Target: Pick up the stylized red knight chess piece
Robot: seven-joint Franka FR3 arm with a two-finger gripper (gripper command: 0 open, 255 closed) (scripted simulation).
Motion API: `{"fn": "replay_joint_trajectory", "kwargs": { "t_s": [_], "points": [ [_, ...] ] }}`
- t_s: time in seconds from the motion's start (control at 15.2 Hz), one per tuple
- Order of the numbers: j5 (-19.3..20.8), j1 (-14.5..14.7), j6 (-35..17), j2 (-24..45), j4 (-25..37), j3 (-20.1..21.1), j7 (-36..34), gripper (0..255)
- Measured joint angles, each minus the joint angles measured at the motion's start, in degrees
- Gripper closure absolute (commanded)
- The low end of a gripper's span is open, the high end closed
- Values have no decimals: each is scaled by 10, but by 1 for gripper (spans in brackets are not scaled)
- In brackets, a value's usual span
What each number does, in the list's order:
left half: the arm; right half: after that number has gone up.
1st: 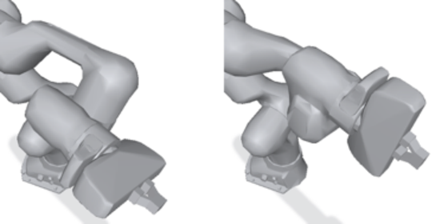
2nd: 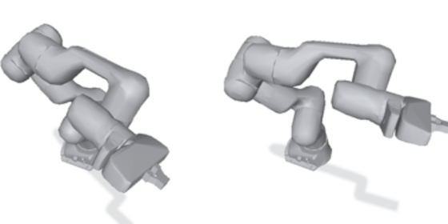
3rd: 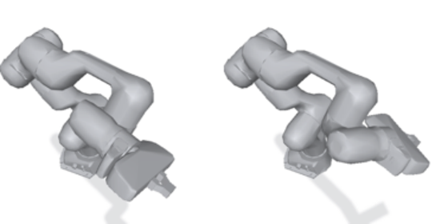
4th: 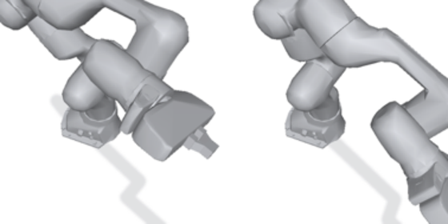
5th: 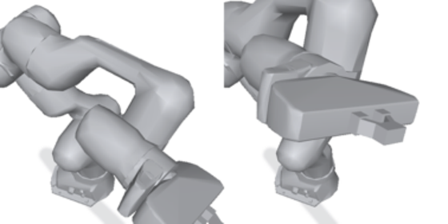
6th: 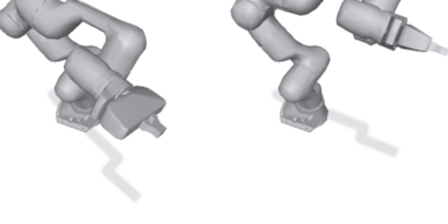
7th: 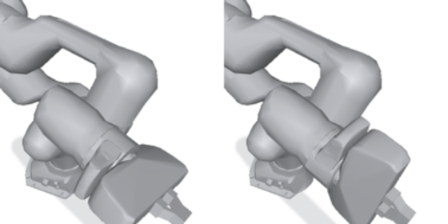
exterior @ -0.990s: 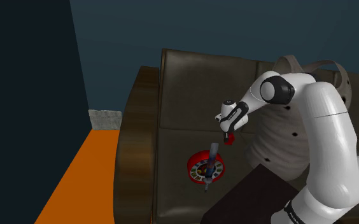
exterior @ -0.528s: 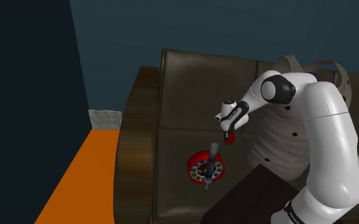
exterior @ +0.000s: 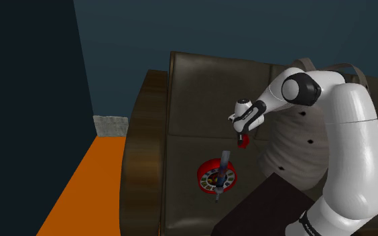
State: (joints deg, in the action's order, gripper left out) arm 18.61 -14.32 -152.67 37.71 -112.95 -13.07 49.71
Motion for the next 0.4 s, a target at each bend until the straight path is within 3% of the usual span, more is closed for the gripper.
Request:
{"fn": "replay_joint_trajectory", "kwargs": {
  "t_s": [0.4],
  "points": [
    [-1,1,27,-39,-12,0,9,255]
  ]
}}
